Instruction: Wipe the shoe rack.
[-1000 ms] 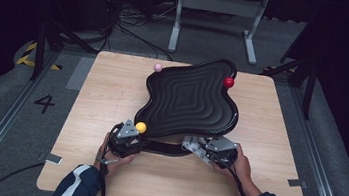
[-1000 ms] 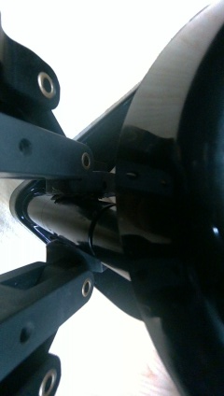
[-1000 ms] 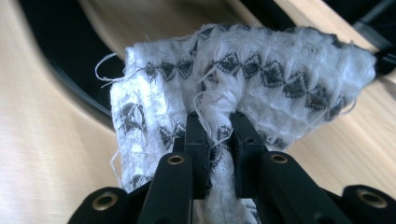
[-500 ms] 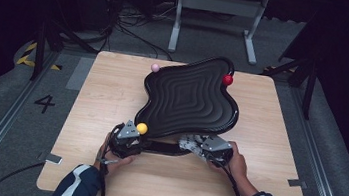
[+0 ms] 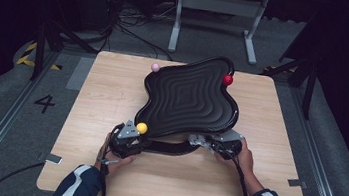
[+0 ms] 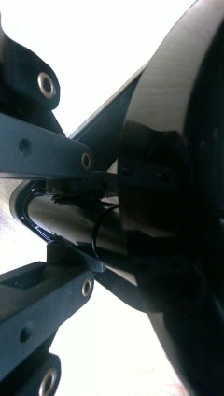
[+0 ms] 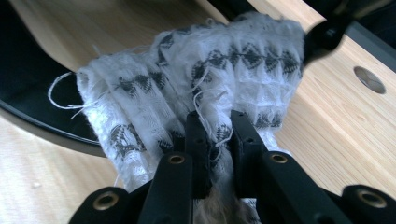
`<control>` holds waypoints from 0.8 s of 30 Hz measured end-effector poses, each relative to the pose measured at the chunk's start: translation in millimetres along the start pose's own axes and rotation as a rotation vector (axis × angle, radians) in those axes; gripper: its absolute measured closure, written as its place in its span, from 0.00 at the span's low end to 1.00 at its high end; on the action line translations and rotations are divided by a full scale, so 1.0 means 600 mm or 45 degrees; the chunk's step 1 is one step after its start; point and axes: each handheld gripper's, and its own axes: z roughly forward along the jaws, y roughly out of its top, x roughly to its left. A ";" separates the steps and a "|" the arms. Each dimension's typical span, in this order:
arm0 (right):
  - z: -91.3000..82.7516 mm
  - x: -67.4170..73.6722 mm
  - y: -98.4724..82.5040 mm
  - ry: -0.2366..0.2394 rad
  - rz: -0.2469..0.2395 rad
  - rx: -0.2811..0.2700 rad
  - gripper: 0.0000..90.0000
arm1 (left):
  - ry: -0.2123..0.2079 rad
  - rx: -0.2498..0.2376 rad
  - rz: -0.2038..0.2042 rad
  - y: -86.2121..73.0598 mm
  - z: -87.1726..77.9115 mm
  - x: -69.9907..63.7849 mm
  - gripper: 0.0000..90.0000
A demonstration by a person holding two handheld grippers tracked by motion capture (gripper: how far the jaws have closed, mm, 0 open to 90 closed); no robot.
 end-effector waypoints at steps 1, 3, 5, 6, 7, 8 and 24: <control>-0.001 0.002 0.001 0.004 -0.003 0.003 0.89 | 0.001 0.000 -0.004 0.000 0.000 -0.001 0.82; -0.003 0.006 0.002 0.030 0.000 -0.002 0.89 | -0.003 -0.002 -0.016 0.000 0.000 -0.001 0.81; -0.004 0.010 0.003 0.051 -0.003 -0.008 0.89 | 0.009 0.002 -0.011 0.000 0.000 -0.002 0.82; -0.005 0.011 0.004 0.050 -0.008 -0.009 0.89 | 0.015 0.002 -0.003 0.000 0.000 -0.003 0.82; -0.006 0.014 0.004 0.056 -0.013 -0.015 0.89 | 0.008 0.001 -0.003 0.000 0.000 -0.004 0.82; -0.006 0.017 0.005 0.068 -0.020 -0.019 0.89 | 0.008 0.007 0.001 0.000 0.000 -0.006 0.82; 0.000 0.053 0.017 0.140 -0.098 -0.033 0.88 | -0.033 0.015 0.023 0.001 0.001 -0.011 0.81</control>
